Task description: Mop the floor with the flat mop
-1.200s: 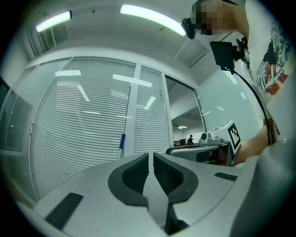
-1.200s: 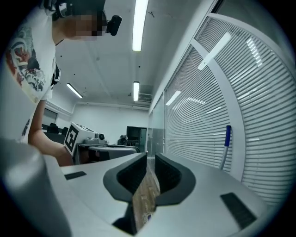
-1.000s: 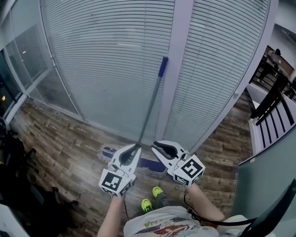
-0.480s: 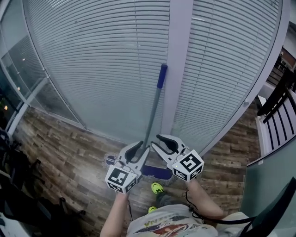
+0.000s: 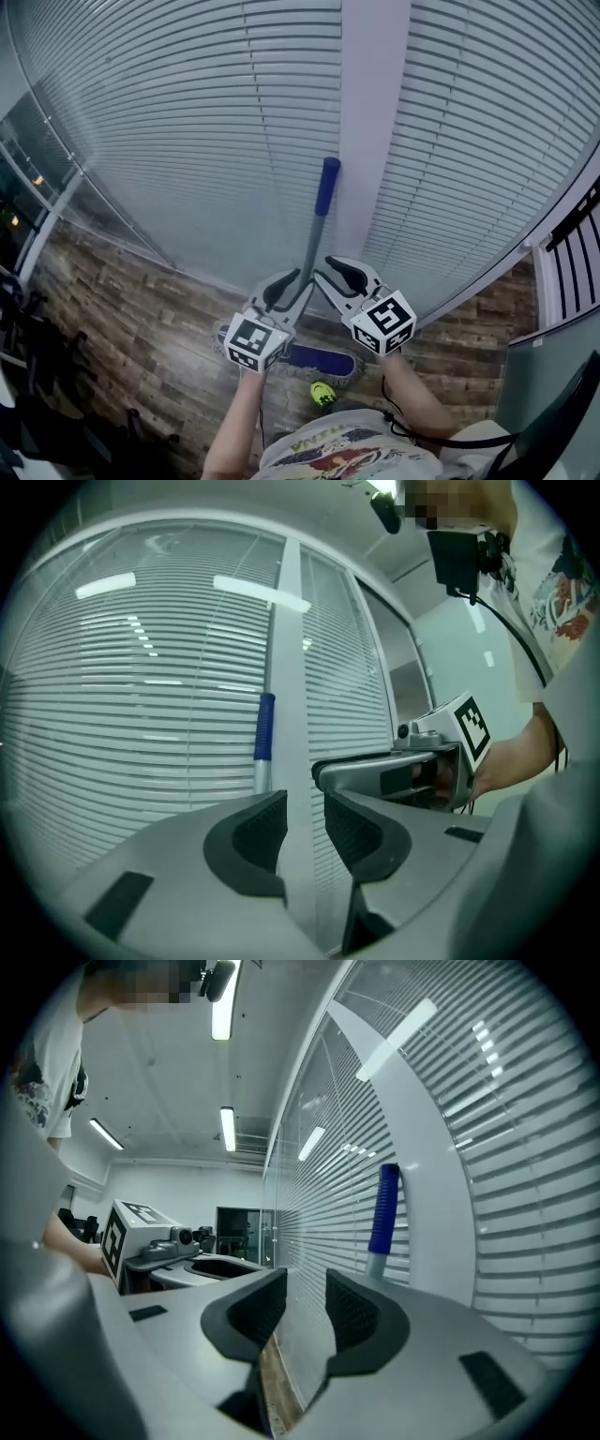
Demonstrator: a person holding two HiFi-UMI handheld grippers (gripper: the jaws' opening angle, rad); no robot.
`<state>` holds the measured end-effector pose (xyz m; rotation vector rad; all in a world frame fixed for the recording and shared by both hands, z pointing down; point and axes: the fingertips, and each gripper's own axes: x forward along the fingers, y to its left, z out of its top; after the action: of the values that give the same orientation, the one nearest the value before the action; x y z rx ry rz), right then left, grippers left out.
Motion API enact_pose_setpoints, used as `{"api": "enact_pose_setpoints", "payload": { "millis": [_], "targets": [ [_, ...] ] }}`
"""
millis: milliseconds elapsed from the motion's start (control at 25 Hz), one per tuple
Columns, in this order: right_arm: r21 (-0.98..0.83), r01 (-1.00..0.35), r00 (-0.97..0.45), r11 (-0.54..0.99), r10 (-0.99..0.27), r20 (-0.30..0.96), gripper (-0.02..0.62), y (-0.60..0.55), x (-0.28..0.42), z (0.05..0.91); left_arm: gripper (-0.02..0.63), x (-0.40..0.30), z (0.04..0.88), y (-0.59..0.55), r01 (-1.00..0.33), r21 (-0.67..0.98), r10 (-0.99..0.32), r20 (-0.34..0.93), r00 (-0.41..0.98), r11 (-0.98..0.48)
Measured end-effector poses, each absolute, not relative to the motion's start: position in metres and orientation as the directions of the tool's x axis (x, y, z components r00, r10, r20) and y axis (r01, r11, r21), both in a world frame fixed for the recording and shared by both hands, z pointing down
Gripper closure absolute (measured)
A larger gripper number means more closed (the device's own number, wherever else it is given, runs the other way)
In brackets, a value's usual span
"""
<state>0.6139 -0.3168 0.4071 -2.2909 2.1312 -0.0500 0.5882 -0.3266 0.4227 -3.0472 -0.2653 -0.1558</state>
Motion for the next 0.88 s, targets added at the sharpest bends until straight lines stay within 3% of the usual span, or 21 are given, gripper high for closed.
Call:
{"api": "enact_pose_setpoints", "payload": {
  "millis": [280, 520, 760, 880],
  "targets": [
    [0.060, -0.982, 0.181, -0.178, -0.982, 0.059, 0.471, -0.356, 0.687, 0.411, 0.465, 0.658, 0.449, -0.364, 0.176, -0.091, 0.159, 0.169, 0.973, -0.980],
    [0.033, -0.981, 0.194, -0.192, -0.978, 0.082, 0.454, -0.382, 0.715, 0.419, 0.442, 0.694, 0.483, -0.385, 0.209, -0.062, 0.189, 0.241, 0.952, -0.976],
    [0.015, -0.987, 0.159, -0.159, -0.986, 0.046, 0.446, -0.394, 0.728, 0.408, 0.443, 0.721, 0.488, -0.386, 0.238, -0.085, 0.210, 0.251, 0.945, -0.968],
    [0.010, -0.989, 0.148, -0.148, -0.989, 0.018, 0.446, -0.397, 0.729, 0.402, 0.483, 0.720, 0.490, -0.384, 0.233, -0.084, 0.207, 0.241, 0.948, -0.969]
  ]
}}
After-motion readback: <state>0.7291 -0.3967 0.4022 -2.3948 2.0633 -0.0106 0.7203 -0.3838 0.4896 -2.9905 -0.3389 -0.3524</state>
